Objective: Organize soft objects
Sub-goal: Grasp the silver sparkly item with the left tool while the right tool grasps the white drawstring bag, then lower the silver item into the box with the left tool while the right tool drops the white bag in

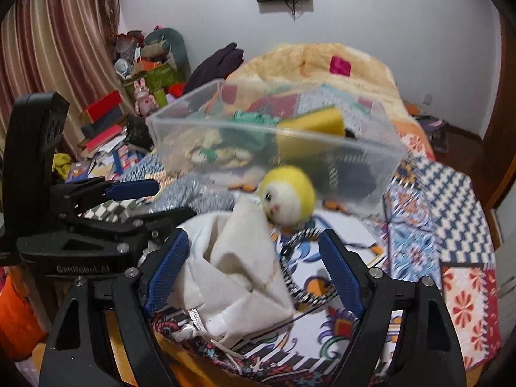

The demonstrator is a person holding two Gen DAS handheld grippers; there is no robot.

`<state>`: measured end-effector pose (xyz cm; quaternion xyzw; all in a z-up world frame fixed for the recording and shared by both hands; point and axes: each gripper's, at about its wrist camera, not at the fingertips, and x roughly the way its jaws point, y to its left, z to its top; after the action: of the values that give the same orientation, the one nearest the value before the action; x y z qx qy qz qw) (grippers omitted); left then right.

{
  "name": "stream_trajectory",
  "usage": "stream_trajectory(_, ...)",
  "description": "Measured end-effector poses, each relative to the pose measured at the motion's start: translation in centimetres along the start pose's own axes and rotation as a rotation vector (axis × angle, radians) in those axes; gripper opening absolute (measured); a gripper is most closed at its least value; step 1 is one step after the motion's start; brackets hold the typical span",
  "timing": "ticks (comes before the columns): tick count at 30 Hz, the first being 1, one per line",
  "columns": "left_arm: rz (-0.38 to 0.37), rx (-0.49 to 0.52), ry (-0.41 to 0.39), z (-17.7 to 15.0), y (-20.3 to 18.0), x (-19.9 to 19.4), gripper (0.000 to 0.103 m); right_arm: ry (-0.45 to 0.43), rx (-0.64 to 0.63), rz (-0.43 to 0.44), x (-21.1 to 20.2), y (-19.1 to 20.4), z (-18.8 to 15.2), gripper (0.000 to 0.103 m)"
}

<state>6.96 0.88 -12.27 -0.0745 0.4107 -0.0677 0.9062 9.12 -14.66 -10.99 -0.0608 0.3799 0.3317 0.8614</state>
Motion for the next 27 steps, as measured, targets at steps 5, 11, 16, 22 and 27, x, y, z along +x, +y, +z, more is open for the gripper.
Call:
stream_trajectory(5, -0.02, -0.004, -0.003, -0.6, 0.2, 0.1, 0.046, 0.028, -0.017, 0.032, 0.6, 0.4, -0.4, 0.049)
stream_trajectory(11, -0.011, 0.026, -0.019, -1.4, -0.6, -0.3, 0.029, 0.018, -0.052, 0.034, 0.4, 1.2, -0.7, 0.022)
stream_trajectory(16, -0.015, 0.038, -0.03, -1.4, -0.8, -1.4, 0.025, -0.013, -0.056, 0.034, -0.5, 1.2, -0.4, 0.02)
stream_trajectory(22, 0.006, 0.055, -0.085, -0.5, -1.0, -3.2, 0.024, -0.083, -0.05, 0.05, -2.6, 1.1, 0.6, 0.02)
stream_trajectory(27, 0.019, 0.056, -0.16, 0.7, -0.7, -5.5, 0.024, -0.149, -0.048, 0.02, -4.3, 0.9, 2.0, 0.02)
